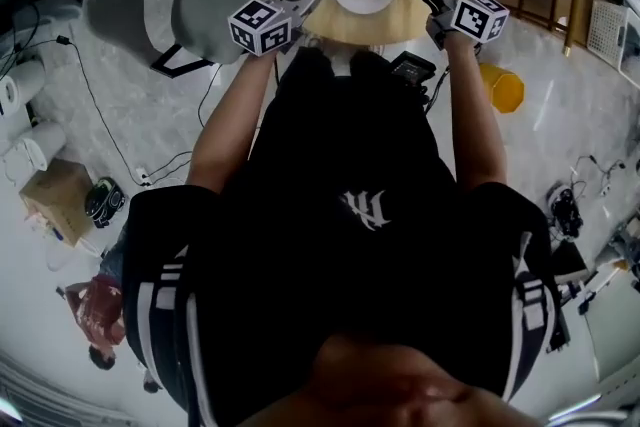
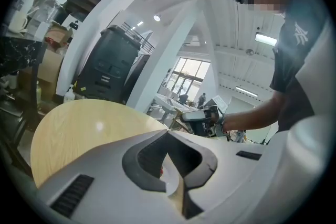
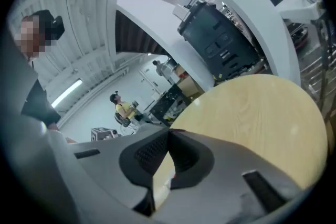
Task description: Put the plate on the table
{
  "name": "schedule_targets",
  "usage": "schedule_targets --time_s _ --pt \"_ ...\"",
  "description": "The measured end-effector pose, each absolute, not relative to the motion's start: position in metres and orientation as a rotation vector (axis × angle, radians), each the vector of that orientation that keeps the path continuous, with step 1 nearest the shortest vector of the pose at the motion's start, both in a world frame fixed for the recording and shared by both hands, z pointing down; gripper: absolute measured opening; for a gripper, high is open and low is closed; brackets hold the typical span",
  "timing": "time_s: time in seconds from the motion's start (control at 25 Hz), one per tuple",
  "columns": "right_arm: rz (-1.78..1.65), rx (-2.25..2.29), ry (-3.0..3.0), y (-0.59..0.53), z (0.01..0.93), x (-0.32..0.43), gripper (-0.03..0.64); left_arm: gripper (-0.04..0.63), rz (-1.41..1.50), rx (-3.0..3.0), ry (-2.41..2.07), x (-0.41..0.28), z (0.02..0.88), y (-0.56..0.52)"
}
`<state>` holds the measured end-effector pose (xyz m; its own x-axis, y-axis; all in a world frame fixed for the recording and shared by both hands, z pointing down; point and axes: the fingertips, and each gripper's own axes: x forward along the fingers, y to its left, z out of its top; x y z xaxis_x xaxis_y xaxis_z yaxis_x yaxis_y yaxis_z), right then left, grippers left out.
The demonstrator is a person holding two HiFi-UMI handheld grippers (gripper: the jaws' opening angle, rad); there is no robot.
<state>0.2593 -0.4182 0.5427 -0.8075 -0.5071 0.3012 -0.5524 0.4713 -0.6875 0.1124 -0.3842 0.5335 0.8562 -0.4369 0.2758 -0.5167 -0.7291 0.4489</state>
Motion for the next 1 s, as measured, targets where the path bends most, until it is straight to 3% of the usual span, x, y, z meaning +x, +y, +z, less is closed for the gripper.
schedule_targets --time_s 0.36,0.4,0.48,0.56,0.68,1.0 --pt "1.427 0.666 -3.062 -0.394 0.453 0.259 -0.002 0.009 0.12 2.534 -0.69 0.126 0.487 -0.379" --pt "1.41 0.607 -3.098 -0.389 0.446 0.257 0.038 0.01 0.111 2.535 -0.682 0.127 0.482 -0.378" --pt "1.431 0.46 -3.149 -0.379 0.435 0.252 0.054 0.011 0.1 2.55 -0.66 0.132 0.474 -0.376" --pt "1.527 0.268 -3.189 -0.367 0.423 0.247 0.004 0.011 0.101 2.573 -0.629 0.136 0.466 -0.371" --pt "1.618 0.089 -3.235 -0.355 0.407 0.243 -0.002 0.011 0.107 2.595 -0.597 0.14 0.457 -0.363" --pt "1.562 0.234 -3.252 -0.343 0.415 0.257 -0.005 0.011 0.153 2.591 -0.621 0.144 0.458 -0.345"
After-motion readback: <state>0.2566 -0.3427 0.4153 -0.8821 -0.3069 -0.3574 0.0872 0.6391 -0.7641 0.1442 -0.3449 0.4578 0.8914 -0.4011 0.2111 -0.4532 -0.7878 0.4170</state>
